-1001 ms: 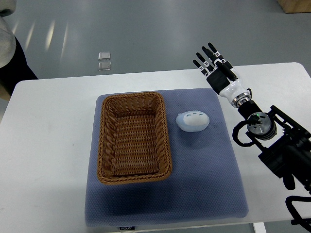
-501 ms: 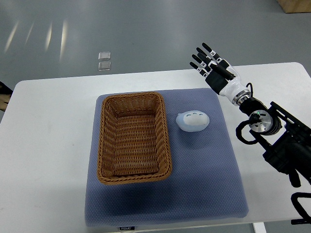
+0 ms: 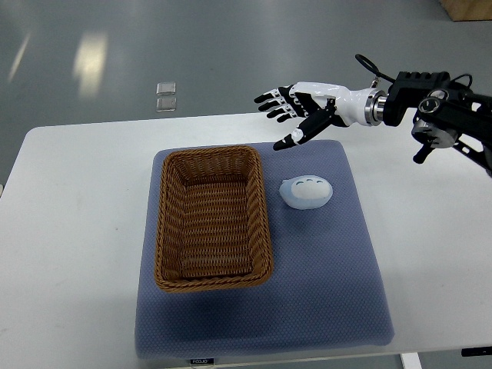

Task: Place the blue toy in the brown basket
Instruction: 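Move the right hand over the white toy and lower fingers onto it, then close the right hand fingers around the white toy, then lift the toy with the right hand and carry it over the basket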

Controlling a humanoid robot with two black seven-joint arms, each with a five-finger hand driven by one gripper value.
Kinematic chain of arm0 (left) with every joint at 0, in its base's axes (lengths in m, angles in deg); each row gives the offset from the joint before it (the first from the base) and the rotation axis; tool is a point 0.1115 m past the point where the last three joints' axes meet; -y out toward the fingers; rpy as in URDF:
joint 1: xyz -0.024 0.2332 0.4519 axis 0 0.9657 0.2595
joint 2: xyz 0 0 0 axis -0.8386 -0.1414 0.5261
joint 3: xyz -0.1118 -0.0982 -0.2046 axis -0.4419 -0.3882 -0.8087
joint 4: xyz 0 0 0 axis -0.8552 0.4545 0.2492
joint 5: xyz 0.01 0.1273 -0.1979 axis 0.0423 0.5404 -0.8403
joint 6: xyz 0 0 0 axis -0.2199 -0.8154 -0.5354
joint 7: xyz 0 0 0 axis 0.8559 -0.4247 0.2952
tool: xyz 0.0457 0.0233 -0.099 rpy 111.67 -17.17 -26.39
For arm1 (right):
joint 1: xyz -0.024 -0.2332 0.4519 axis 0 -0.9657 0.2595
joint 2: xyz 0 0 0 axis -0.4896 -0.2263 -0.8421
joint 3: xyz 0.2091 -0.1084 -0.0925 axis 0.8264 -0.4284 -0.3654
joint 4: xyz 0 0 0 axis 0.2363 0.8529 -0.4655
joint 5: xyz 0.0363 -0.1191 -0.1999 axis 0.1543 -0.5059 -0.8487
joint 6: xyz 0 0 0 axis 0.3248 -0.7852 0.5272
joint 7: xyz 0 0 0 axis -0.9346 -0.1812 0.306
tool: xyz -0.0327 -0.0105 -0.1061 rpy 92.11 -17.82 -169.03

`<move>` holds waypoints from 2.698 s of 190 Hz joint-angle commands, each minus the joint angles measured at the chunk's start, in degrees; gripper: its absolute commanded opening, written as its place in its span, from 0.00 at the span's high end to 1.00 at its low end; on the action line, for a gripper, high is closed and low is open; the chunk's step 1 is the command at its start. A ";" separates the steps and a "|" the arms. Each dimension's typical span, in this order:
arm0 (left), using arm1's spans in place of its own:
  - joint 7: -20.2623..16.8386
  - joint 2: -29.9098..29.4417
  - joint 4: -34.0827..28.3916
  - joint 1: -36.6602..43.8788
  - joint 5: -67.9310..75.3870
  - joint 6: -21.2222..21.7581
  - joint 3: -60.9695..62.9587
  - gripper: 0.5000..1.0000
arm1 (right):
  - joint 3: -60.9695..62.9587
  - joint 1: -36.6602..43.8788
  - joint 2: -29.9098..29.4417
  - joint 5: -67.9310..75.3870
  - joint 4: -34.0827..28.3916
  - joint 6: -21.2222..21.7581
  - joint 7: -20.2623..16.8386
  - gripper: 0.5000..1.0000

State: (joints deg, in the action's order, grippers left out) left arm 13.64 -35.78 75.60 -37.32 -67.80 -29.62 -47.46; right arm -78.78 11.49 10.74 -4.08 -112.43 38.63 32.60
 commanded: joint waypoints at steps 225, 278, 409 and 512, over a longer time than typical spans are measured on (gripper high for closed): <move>0.00 0.00 -0.29 0.09 0.00 0.00 0.21 0.00 | -16.73 2.97 -2.08 -12.20 -5.43 -9.45 -6.88 0.21; 0.00 0.00 -0.47 0.09 0.00 0.00 0.21 0.00 | -16.82 0.42 -3.32 -13.61 -3.85 -12.35 -6.97 0.21; 0.00 0.00 -0.38 0.09 0.00 0.00 0.21 0.00 | -16.73 -3.53 -5.69 -15.54 -0.16 -14.63 -6.88 0.48; 0.00 0.00 -0.29 0.09 0.00 0.00 0.21 0.00 | -13.12 8.94 4.07 -10.45 -7.18 -10.42 -6.36 1.00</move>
State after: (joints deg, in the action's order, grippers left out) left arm 13.64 -35.78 75.31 -37.23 -67.80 -29.62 -47.25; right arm -92.85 15.73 12.45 -18.20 -116.83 26.42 26.24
